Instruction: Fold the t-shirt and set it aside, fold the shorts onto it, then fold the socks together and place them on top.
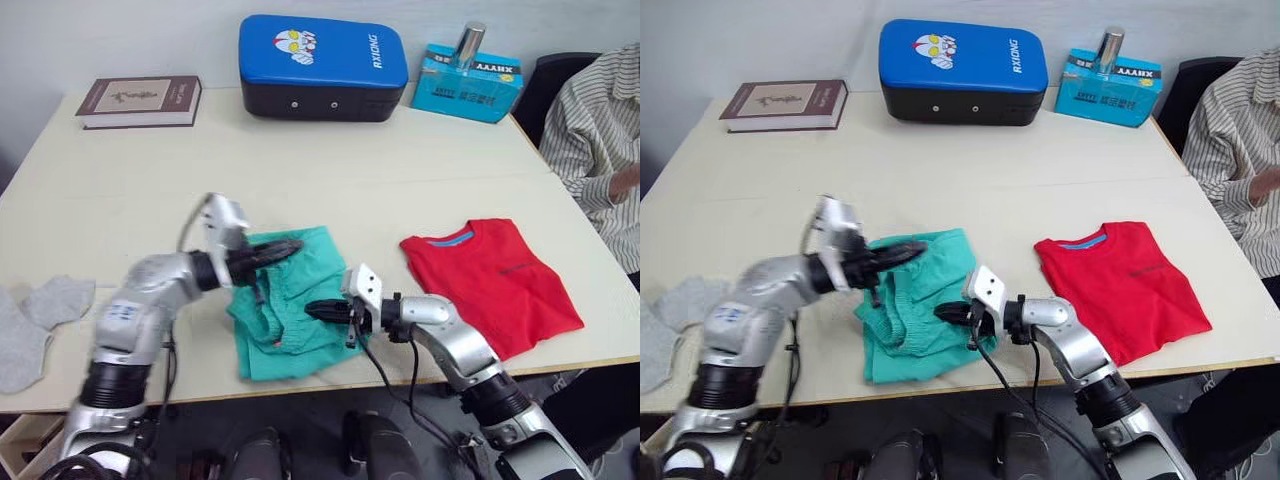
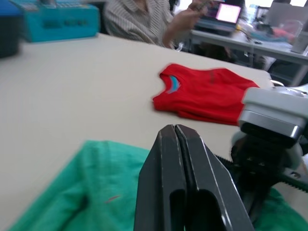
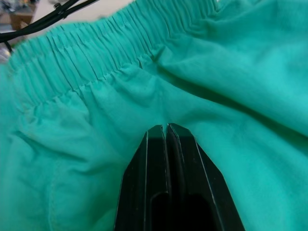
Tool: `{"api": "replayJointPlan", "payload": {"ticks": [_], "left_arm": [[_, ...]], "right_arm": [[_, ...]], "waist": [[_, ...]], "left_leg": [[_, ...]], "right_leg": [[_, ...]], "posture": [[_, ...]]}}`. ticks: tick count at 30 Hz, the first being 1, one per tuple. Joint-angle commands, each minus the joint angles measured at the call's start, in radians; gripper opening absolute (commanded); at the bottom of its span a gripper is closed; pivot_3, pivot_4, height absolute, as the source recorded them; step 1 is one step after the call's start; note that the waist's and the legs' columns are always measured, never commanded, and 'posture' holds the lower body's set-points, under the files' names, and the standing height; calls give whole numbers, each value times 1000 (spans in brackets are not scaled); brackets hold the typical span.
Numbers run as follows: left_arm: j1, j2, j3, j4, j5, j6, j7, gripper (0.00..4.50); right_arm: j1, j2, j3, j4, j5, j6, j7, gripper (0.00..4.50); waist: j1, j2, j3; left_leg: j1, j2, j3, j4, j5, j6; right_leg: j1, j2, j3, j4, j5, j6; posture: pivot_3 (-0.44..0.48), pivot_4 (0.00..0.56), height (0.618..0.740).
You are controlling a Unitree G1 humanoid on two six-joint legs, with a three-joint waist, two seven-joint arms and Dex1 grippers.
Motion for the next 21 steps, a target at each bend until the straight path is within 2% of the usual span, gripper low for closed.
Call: {"api": "replayJointPlan", "payload": {"ticks": [1,5,9,12,17,21], "left_arm": [[-28,-59,-84,131,138,-66,71,0],[-70,-124,-150,290,259,-157,109,0],[-131,-152,-122,425,314,-259,135,0],[-143,-132,-89,471,318,-347,98,0],[-109,-70,9,396,186,-429,-88,0],[-24,-19,-6,275,160,-412,-188,0]], "right_arm": [[16,-5,23,26,-57,-51,9,53],[54,-22,32,-27,-48,-10,38,53],[114,-78,13,-131,-8,42,85,53],[147,-118,-10,-193,26,57,120,53],[124,-128,-123,-274,170,132,137,53],[16,-72,-181,-175,188,140,94,53]], "waist": [[2,0,0],[6,0,0],[13,-1,0],[10,-1,0],[1,-2,1],[4,-1,2]], "left_leg": [[1,1,0,0,0,-1],[2,2,-1,1,3,-3],[3,1,-3,2,3,-2],[3,1,-3,2,2,-1],[3,2,-3,2,2,-1],[3,2,-3,2,3,-2]], "right_leg": [[0,1,1,0,0,0],[0,0,2,3,0,-1],[2,-4,2,4,0,-1],[2,-6,1,4,0,-1],[1,-5,0,5,0,-1],[0,-5,-1,8,-1,-3]], "posture": [[0,150,740],[0,150,740],[0,150,740],[0,150,740],[0,150,740],[0,150,740]]}}
